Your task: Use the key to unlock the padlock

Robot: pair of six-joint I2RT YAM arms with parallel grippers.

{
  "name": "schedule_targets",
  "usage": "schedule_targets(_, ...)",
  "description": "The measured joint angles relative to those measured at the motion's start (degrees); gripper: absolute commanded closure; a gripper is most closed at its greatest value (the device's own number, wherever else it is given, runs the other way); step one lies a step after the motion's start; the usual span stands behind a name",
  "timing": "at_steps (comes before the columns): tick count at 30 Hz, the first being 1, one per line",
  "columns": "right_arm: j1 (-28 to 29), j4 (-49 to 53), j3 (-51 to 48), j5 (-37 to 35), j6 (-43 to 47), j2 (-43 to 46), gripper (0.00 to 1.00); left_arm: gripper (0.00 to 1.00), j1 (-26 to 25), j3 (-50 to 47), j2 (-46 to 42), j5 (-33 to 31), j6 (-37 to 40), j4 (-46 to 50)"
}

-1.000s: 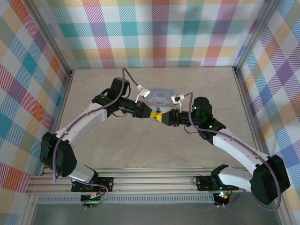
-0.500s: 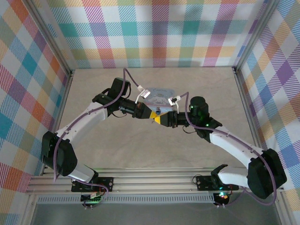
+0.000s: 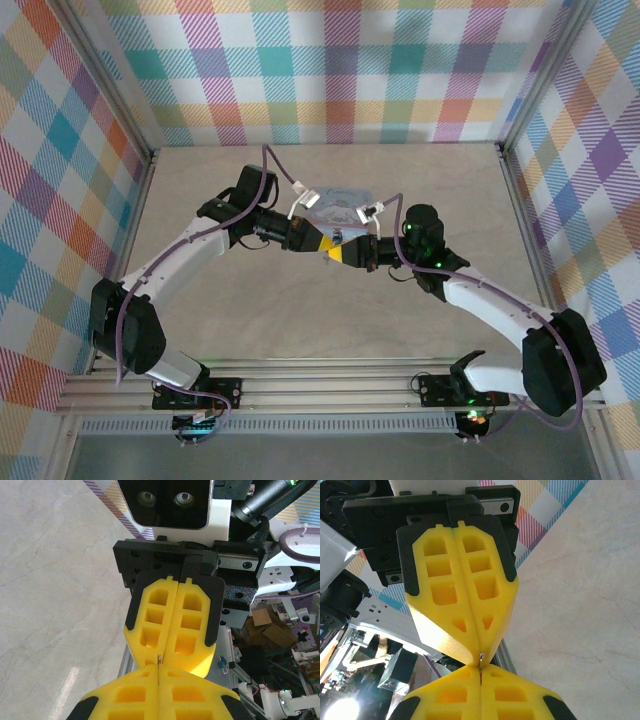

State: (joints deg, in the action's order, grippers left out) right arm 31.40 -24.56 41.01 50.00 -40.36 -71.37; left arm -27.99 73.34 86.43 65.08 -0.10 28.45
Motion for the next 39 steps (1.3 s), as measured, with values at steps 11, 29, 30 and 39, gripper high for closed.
schedule_targets(11, -0.1, -3.6, -3.0, -4.6, -0.5, 0.2, 1.0, 0.63, 2.0, -5.9, -2.4, -0.2, -11.3, -13.9)
schedule_targets(29, -0.3, -8.5, -3.5, -4.3, -2.8, 0.2, 1.0, 0.64, 3.4, -15.1, -7.8, 0.6, -21.4, -27.3)
schedule_targets(30, -0.3, -8.7, -3.5, -4.3, -2.8, 0.2, 1.0, 0.66, 3.3, -15.1, -7.7, 0.9, -21.4, -27.3)
schedule_targets(39, -0.3, -8.9, -3.5, -3.8, -3.3, 0.2, 1.0, 0.71, 2.4, -15.1, -6.5, 2.6, -19.5, -25.4)
